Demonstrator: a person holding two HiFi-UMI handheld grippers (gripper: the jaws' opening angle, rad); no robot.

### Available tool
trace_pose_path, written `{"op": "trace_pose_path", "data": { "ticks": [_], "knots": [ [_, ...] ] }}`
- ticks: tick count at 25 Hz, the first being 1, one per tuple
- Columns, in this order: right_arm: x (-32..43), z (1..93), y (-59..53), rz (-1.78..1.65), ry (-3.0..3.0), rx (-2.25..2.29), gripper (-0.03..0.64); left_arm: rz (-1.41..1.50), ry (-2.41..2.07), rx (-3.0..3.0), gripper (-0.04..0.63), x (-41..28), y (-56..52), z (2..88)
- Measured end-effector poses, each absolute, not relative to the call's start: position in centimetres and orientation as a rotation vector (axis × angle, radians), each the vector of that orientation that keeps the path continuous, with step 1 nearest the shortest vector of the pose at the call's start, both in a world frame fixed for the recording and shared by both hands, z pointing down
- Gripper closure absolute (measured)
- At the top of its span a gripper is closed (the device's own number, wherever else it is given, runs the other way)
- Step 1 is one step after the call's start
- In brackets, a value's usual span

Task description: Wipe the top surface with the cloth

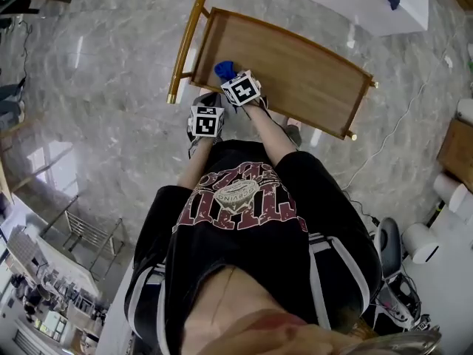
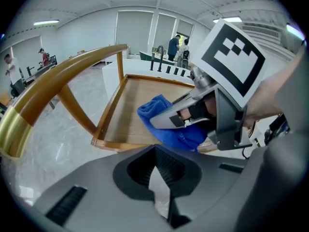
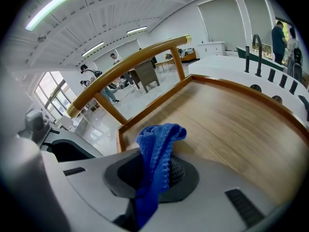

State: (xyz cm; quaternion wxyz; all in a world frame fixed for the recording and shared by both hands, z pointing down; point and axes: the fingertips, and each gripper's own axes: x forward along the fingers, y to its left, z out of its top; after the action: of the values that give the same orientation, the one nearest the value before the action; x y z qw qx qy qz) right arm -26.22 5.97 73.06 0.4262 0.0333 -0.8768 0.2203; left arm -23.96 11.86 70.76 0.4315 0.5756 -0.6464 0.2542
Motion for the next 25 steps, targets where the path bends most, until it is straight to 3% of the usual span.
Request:
{"op": "trace_pose_path", "data": {
  "ticks": [25],
  "knots": [
    [-18.2, 73.0, 1.8, 0.585, -2.206, 0.261, 0.56, 0.778, -1.465, 1.582, 0.549, -18.6, 6.7, 71.5]
  ]
}}
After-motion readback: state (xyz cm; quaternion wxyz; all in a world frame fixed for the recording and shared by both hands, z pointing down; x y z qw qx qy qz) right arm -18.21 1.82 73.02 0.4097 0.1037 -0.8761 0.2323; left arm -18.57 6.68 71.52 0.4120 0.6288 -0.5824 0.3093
